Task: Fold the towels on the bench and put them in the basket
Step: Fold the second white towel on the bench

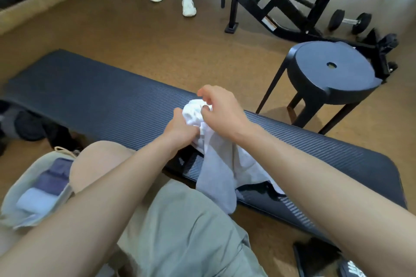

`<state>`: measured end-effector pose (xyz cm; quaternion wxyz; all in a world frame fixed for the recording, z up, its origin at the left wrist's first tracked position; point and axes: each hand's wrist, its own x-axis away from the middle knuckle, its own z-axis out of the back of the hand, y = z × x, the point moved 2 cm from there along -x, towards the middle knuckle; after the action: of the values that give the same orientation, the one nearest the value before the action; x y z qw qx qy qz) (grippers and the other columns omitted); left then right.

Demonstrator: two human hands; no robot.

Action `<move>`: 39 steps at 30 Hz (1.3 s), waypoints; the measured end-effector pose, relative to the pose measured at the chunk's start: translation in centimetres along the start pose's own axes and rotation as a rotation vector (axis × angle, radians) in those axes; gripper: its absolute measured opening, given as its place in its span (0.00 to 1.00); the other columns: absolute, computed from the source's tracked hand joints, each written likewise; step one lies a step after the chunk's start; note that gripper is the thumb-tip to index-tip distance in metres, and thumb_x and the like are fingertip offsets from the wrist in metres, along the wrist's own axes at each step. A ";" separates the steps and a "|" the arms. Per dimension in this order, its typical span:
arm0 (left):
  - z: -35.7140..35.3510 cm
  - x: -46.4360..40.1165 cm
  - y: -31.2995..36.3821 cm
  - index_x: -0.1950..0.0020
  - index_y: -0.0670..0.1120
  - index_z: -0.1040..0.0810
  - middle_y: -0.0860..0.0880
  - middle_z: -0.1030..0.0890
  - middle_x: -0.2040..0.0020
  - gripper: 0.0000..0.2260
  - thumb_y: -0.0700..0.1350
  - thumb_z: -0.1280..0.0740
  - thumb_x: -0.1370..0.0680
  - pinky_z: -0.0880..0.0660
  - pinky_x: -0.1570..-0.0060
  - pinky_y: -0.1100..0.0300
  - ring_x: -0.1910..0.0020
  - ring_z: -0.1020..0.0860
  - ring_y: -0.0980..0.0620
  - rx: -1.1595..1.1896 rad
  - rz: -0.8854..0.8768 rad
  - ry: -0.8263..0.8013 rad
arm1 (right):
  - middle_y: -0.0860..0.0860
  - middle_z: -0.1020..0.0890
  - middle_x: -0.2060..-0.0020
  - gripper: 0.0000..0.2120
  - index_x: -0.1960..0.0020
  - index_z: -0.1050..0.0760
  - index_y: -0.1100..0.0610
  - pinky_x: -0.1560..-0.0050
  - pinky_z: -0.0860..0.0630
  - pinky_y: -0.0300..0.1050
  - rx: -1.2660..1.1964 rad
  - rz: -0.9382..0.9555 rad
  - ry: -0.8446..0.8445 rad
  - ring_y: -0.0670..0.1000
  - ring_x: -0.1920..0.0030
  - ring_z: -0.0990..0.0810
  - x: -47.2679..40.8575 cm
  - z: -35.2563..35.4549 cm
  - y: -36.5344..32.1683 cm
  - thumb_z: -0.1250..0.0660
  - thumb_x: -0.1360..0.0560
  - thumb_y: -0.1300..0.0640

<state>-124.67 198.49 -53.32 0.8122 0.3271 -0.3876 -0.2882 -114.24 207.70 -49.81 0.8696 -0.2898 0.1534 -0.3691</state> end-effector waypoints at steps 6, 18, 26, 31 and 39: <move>2.5 -1.4 -1.3 0.26 0.45 0.44 0.44 0.31 0.32 0.38 0.57 0.28 0.26 0.27 0.37 0.47 0.36 0.27 0.42 -0.098 0.076 -0.002 | 0.54 0.27 0.40 0.33 0.28 0.34 0.55 0.41 0.25 0.52 -0.062 -0.487 -0.328 0.57 0.41 0.26 0.0 -0.4 2.9 0.34 0.26 0.39; 2.3 -0.2 0.7 0.51 0.50 0.26 0.53 0.22 0.54 0.21 0.67 0.34 0.31 0.26 0.51 0.51 0.50 0.24 0.49 -0.273 -0.291 -0.015 | 0.58 0.20 0.60 0.09 0.51 0.22 0.61 0.62 0.20 0.46 -0.818 -0.451 -0.009 0.53 0.64 0.21 -2.4 -1.1 0.5 0.35 0.26 0.72; 3.6 -0.9 0.5 0.61 0.38 0.27 0.44 0.22 0.63 0.18 0.47 0.43 0.17 0.35 0.63 0.54 0.61 0.25 0.45 -0.142 -0.252 0.078 | 0.52 0.20 0.53 0.15 0.38 0.29 0.54 0.53 0.24 0.49 -0.301 -0.341 -0.066 0.53 0.54 0.20 -2.5 -1.3 0.5 0.34 0.24 0.57; 3.6 -1.1 -0.2 0.53 0.40 0.20 0.49 0.22 0.60 0.16 0.47 0.44 0.18 0.32 0.62 0.58 0.62 0.26 0.51 0.140 -0.101 0.077 | 0.49 0.20 0.60 0.10 0.51 0.22 0.54 0.57 0.28 0.46 -0.185 -0.405 -0.222 0.51 0.56 0.22 -1.8 -2.5 0.9 0.35 0.24 0.47; 4.5 -1.2 0.2 0.43 0.48 0.18 0.44 0.15 0.51 0.14 0.44 0.42 0.20 0.22 0.57 0.54 0.57 0.17 0.46 0.612 0.041 0.060 | 0.52 0.21 0.67 0.11 0.59 0.21 0.64 0.64 0.31 0.43 -0.278 -0.383 -0.057 0.52 0.64 0.26 -2.7 -1.1 0.3 0.42 0.28 0.64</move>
<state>-128.93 198.07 -51.45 0.6927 0.5570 -0.4387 -0.1318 -116.44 209.44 -50.68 0.7394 -0.4407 0.1202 -0.4946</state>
